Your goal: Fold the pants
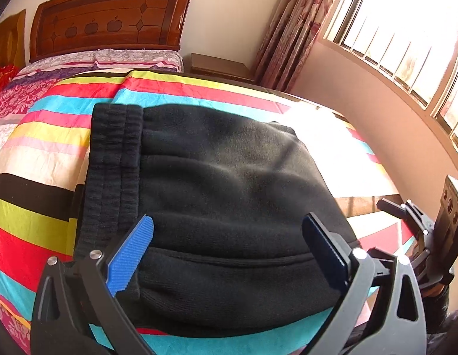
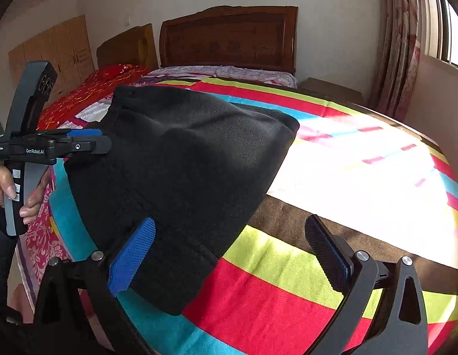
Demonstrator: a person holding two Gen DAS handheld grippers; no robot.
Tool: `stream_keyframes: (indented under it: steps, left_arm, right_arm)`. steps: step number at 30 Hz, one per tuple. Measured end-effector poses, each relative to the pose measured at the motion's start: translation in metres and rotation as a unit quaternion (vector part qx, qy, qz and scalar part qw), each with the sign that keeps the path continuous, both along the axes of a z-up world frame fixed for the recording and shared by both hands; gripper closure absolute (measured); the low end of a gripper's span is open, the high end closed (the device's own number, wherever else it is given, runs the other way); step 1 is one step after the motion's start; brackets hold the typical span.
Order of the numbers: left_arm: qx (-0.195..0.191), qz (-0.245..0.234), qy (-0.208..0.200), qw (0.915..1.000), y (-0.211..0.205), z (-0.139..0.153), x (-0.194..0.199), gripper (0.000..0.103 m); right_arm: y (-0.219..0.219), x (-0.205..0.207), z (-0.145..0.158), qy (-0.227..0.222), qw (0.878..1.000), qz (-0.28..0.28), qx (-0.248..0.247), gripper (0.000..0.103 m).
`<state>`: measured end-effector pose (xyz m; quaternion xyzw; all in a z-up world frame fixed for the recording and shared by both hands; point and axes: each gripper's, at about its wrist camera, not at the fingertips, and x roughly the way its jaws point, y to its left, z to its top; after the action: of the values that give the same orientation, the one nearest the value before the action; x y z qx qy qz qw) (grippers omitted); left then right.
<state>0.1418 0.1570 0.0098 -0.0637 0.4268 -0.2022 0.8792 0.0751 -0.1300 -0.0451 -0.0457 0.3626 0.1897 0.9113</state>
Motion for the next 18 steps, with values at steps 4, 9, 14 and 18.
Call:
stream_keyframes:
  steps: [4, 9, 14, 18]
  left_arm:
    - [0.076, 0.021, -0.005, 0.9969, -0.018, 0.013, 0.033, 0.002]
    - [0.146, 0.044, 0.057, 0.9867, -0.011, -0.034, 0.082, 0.002]
    - [0.144, 0.040, 0.042, 0.9879, -0.006, -0.038, 0.075, 0.002]
    - [0.135, 0.038, 0.036, 0.9895, -0.002, -0.040, 0.073, 0.002]
  right_arm:
    - [-0.001, -0.003, 0.000, 0.001, 1.000, 0.006, 0.015, 0.005]
    - [0.018, 0.003, -0.025, 0.019, 1.000, 0.009, 0.012, 0.005]
    - [0.011, 0.002, -0.034, 0.051, 0.997, 0.010, 0.053, 0.005]
    - [0.009, 0.003, -0.038, 0.057, 0.996, 0.009, 0.069, 0.005]
